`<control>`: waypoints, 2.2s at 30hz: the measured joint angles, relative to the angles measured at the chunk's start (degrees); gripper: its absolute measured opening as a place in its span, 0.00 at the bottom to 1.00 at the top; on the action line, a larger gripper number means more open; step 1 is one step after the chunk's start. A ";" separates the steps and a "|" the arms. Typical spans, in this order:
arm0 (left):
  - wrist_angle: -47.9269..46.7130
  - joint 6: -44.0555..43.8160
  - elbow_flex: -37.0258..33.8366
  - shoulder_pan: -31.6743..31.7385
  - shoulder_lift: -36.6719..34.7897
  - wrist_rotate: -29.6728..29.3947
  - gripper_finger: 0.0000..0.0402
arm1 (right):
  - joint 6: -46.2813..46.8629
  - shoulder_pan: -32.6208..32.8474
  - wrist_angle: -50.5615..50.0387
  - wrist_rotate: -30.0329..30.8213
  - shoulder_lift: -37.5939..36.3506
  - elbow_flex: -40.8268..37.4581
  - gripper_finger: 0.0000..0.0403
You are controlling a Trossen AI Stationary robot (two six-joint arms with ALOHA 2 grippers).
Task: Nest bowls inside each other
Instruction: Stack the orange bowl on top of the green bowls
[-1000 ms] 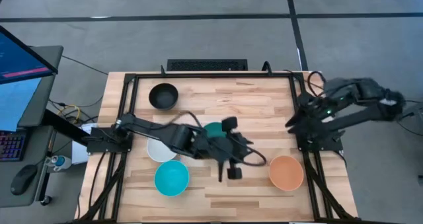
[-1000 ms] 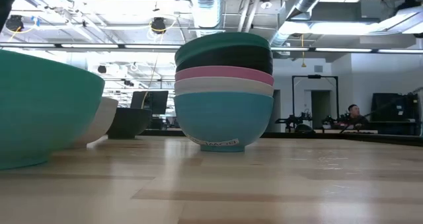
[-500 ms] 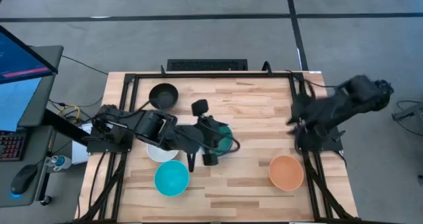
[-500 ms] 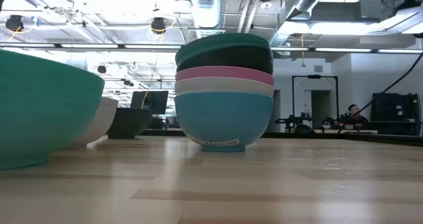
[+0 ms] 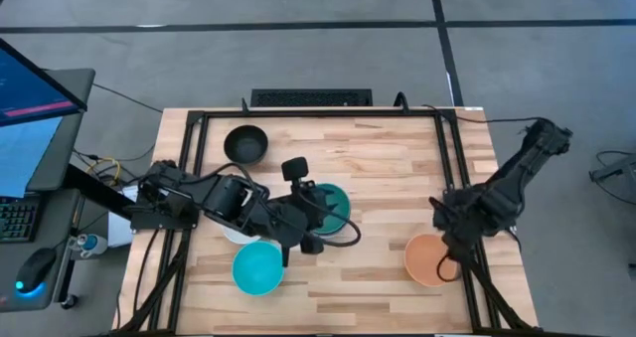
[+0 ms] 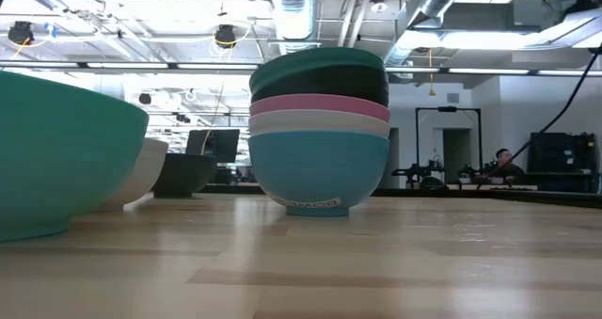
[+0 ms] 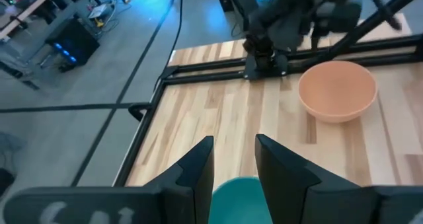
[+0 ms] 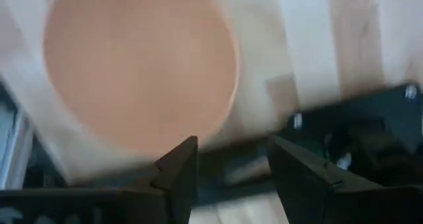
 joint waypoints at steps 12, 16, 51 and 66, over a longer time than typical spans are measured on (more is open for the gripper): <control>2.78 0.31 0.00 -0.02 -0.02 0.37 0.26 | 6.59 0.43 13.74 10.37 1.31 -9.34 0.61; 2.77 -0.02 0.00 -0.13 -0.02 0.41 0.26 | 6.95 -0.48 13.86 10.53 1.20 -11.52 0.61; -2.07 -6.08 -1.23 -0.21 0.04 -4.60 0.26 | 10.21 -1.24 21.87 7.52 1.18 -18.99 0.05; 1.24 -7.43 -10.26 0.00 -0.38 -5.02 0.26 | -6.94 -20.51 4.85 7.28 1.24 7.60 0.02</control>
